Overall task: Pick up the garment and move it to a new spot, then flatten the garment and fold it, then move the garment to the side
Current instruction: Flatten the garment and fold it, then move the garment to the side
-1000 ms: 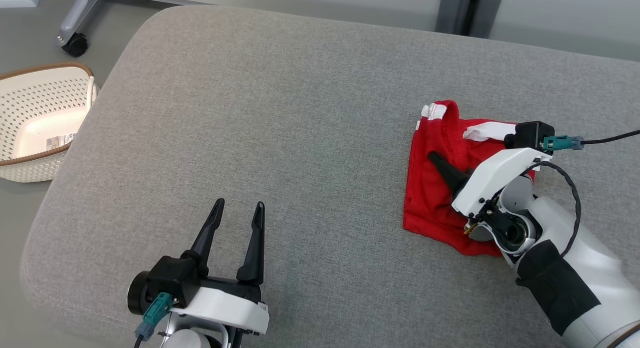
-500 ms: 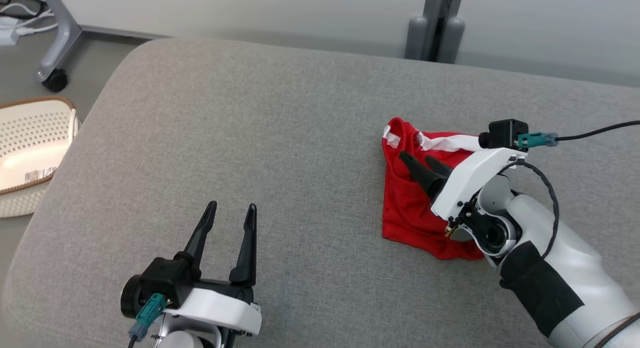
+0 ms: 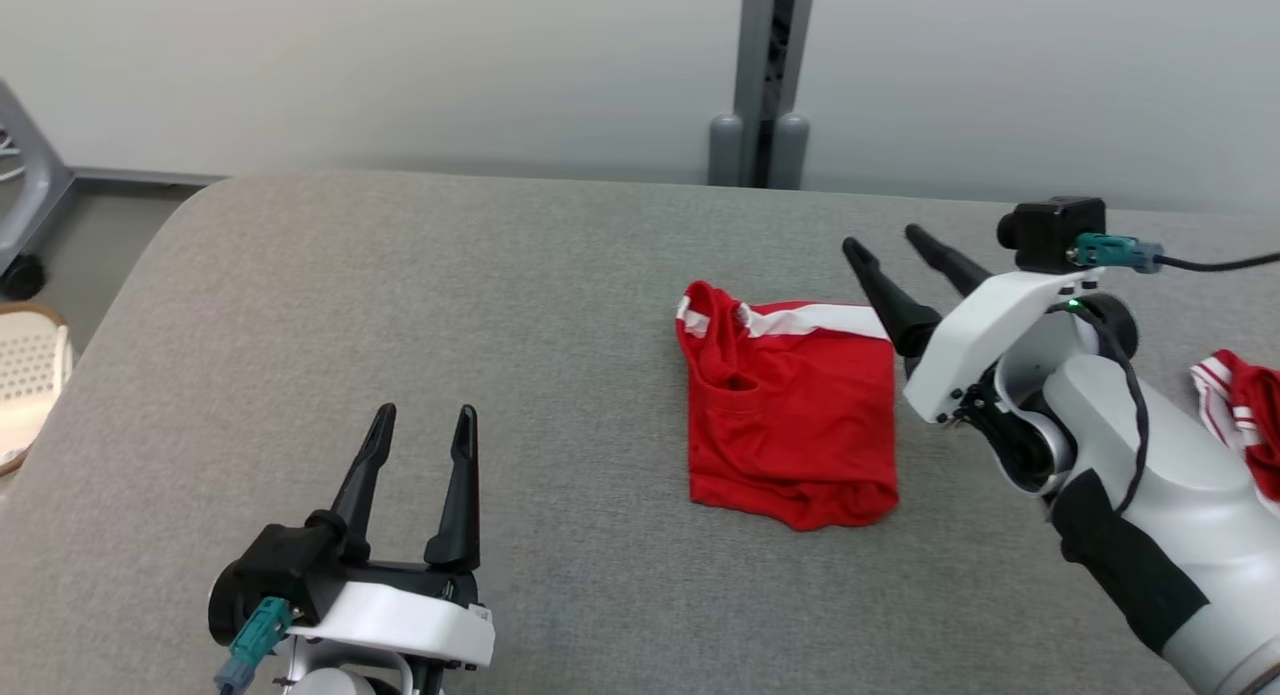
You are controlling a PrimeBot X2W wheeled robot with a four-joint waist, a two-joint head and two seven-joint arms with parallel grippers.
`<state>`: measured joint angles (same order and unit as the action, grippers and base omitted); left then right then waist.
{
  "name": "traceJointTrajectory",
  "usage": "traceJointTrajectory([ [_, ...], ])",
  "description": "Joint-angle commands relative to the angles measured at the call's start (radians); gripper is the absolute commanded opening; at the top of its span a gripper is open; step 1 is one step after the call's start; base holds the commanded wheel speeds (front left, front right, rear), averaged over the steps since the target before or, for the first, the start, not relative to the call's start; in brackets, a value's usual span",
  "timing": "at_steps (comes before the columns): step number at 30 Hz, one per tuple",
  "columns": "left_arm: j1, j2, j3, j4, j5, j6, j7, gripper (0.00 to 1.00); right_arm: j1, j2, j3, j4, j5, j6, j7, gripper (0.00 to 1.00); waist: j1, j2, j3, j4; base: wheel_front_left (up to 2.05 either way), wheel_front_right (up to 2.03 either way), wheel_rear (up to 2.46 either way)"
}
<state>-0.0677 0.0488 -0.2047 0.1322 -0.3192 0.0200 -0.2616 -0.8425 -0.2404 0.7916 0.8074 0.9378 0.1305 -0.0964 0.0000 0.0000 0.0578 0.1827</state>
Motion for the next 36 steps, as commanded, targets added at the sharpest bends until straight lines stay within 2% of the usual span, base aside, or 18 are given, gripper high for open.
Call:
traceJointTrajectory([
  [1,-0.006,0.004,0.013,-0.011,-0.002,0.000,-0.003,1.00,0.012,-0.023,0.006,-0.009,-0.045,0.001,-0.048,1.00,0.0000,0.0000,-0.019,-0.034,0.00,0.00,0.00],
  [3,-0.007,0.004,0.017,-0.015,-0.002,0.000,-0.004,1.00,0.018,-0.035,0.002,-0.011,-0.068,0.001,-0.074,1.00,0.0000,0.0000,-0.023,-0.044,0.00,0.00,0.00],
  [5,-0.011,0.003,0.032,-0.029,0.003,0.001,-0.003,1.00,0.040,-0.063,-0.029,-0.021,-0.144,0.001,-0.137,1.00,0.0000,0.0000,-0.031,-0.074,0.00,0.00,0.00],
  [9,-0.009,0.003,0.054,-0.050,0.010,0.004,-0.003,1.00,0.095,-0.082,-0.116,-0.061,-0.263,0.000,-0.168,1.00,0.0000,0.0000,-0.038,-0.113,0.00,0.00,0.00],
  [10,-0.009,0.003,0.054,-0.050,0.010,0.004,-0.003,1.00,0.095,-0.082,-0.116,-0.061,-0.263,0.000,-0.168,1.00,0.0000,0.0000,-0.038,-0.113,0.00,0.00,0.00],
  [13,-0.002,0.004,0.070,-0.063,0.013,0.006,-0.003,1.00,0.169,-0.082,-0.247,-0.149,-0.367,0.001,-0.170,1.00,0.0000,0.0000,-0.039,-0.136,0.00,0.00,0.00],
  [20,0.037,0.004,0.094,-0.084,0.031,0.018,-0.003,1.00,0.452,0.027,-0.540,-0.373,-0.600,0.000,-0.168,1.00,0.0000,0.0000,-0.047,-0.173,0.00,0.00,0.00],
  [26,0.092,0.004,0.094,-0.084,0.040,0.025,-0.004,1.00,0.587,0.106,-0.611,-0.448,-0.702,0.000,-0.168,1.00,0.0000,0.0000,-0.048,-0.185,0.00,0.00,0.00],
  [36,0.077,0.004,0.075,-0.060,0.031,0.010,-0.003,1.00,0.605,0.124,-0.640,-0.464,-0.716,0.000,-0.159,1.00,0.0000,0.0000,-0.037,-0.164,0.00,0.00,0.00],
])
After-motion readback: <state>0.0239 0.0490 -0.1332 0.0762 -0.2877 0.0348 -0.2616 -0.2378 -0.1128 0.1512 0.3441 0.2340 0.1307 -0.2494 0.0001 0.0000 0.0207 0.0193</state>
